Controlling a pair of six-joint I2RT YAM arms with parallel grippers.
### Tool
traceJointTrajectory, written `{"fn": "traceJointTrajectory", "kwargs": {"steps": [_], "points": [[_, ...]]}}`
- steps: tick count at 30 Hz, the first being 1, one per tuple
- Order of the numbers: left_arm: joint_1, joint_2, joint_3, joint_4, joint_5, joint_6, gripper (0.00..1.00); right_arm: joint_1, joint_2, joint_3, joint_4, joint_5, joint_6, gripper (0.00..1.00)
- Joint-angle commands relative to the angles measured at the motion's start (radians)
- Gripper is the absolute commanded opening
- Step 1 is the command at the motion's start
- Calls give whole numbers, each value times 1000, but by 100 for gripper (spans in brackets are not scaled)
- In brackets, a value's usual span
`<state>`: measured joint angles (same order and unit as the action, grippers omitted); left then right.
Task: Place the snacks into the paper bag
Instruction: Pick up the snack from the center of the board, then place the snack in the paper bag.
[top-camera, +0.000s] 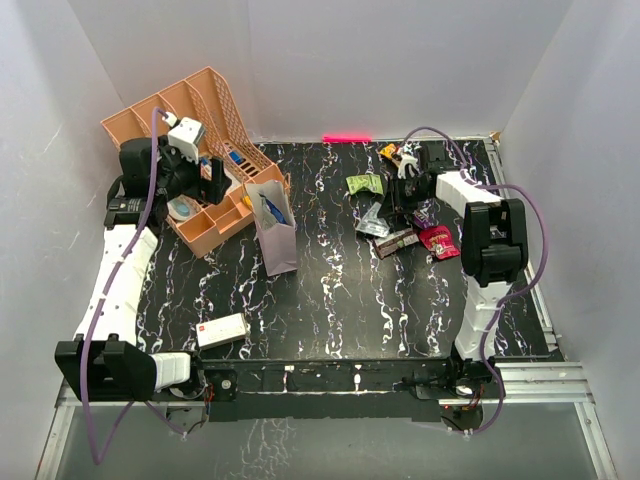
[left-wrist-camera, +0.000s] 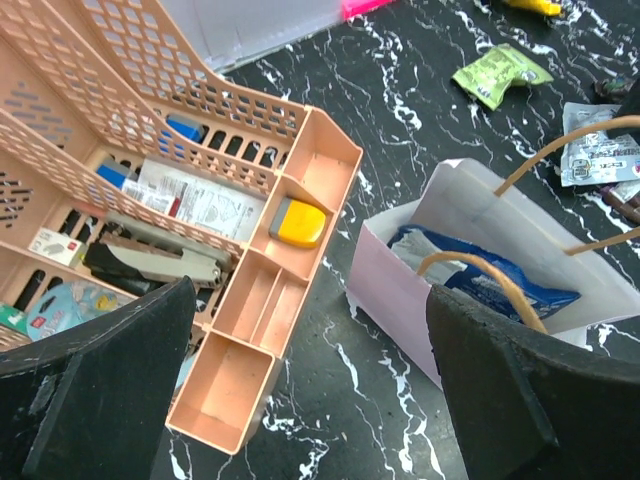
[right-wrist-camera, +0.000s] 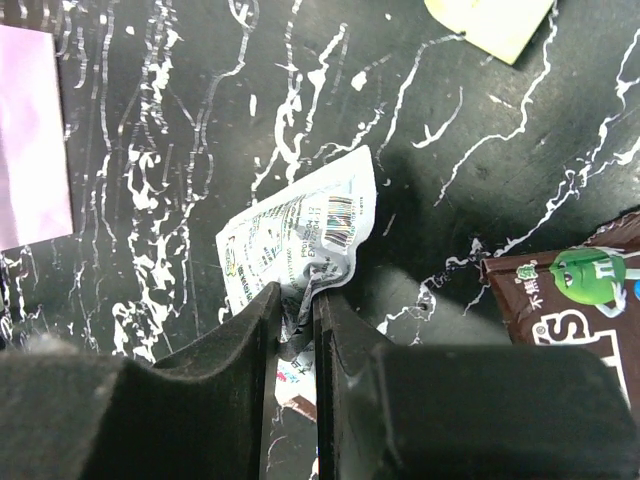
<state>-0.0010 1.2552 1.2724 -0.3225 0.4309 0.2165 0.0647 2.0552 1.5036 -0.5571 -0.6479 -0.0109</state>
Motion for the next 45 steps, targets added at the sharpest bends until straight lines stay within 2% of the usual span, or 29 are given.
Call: {"fn": "traceJointTrajectory", "kwargs": {"steps": [1, 7, 13, 20, 25, 31, 37, 45], "points": [[7, -24, 57, -31, 57, -11, 98, -5, -111, 24, 16, -53, -55, 14], [2, -25, 88, -62, 123, -18, 97, -6, -144, 12, -29, -158, -129, 13], [-30, -2, 199, -143, 265, -19, 94, -6, -265, -14, -13, -304, -182, 13], [-226, 89, 373, -234, 262, -6, 90, 5, -444, 6, 69, -451, -164, 13], [-325, 179, 450, -203, 345, -102, 88, 43, -545, 16, 164, -510, -131, 14], [-445, 276, 529, -145, 404, -223, 83, 134, -651, -18, 276, -492, -109, 14], [-486, 328, 535, -41, 459, -398, 74, 192, -648, 27, 203, -502, -152, 14], [-490, 334, 491, 50, 519, -511, 55, 225, -650, 21, 145, -492, -219, 14]]}}
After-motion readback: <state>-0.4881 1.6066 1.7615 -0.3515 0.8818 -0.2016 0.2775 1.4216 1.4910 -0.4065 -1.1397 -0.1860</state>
